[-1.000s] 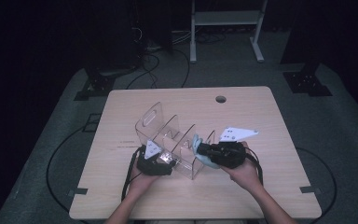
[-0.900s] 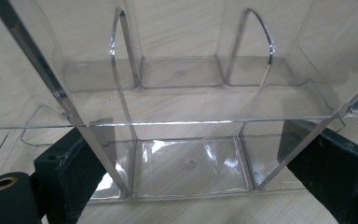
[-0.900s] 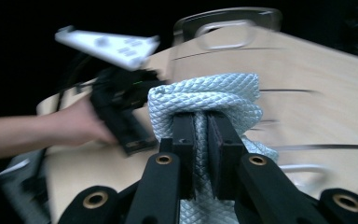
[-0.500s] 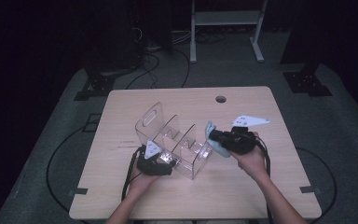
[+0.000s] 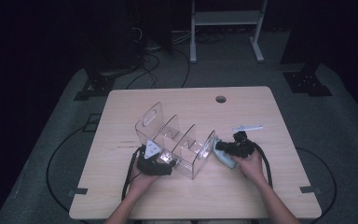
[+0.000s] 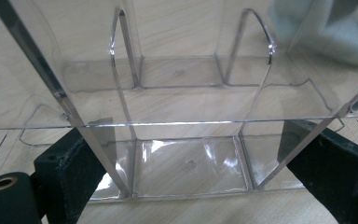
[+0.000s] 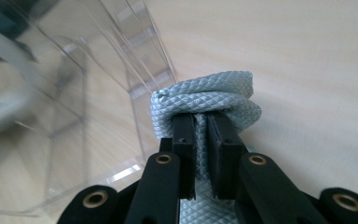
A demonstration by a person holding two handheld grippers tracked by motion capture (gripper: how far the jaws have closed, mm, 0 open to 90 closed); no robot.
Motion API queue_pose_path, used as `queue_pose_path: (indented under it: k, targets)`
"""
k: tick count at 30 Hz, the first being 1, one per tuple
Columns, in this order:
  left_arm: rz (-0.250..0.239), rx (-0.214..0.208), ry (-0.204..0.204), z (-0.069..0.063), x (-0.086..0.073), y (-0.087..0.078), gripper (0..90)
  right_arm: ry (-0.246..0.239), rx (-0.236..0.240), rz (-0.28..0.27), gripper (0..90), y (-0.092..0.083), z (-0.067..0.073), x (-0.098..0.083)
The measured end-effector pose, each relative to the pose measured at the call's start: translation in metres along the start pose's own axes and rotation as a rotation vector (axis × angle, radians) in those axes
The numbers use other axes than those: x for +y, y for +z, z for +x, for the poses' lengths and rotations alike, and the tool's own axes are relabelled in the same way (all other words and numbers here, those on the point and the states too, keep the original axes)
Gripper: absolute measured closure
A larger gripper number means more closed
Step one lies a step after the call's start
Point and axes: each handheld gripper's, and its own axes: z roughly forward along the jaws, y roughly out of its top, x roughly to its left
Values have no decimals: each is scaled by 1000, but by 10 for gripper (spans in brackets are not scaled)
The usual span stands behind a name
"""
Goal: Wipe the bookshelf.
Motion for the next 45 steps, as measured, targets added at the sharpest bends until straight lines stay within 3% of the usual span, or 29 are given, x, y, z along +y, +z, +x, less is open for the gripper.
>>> queue_pose_path:
  k: [2,4,7,10,19,24,34,38,39,41,45]
  targets:
    - [0,-1,0,0,0,0,72,17,0,29,820,9,-5,-9]
    - [0,-1,1,0,0,0,72,37,16,19,821,11,-8,-11]
    - [5,-2,0,1,0,0,72,22,5,24,821,9,-6,-9]
    - [4,-2,0,1,0,0,72,19,15,-13,821,0,-1,-2]
    - [2,-1,-4,0,0,0,72,-89,50,-194,821,-51,33,39]
    - [5,-1,-4,0,0,0,72,-170,83,-220,821,-64,59,50]
    - [7,0,-1,0,0,0,72,-319,157,-172,820,-63,115,28]
    - [4,3,3,0,0,0,72,-359,187,-152,820,-64,129,17]
    - [2,3,6,0,0,0,72,-380,174,-156,820,-64,132,15]
    - [4,3,1,-1,0,-1,72,-397,148,-166,821,-68,133,12]
    - [-1,2,-1,0,0,0,72,-339,134,-188,821,-76,116,11]
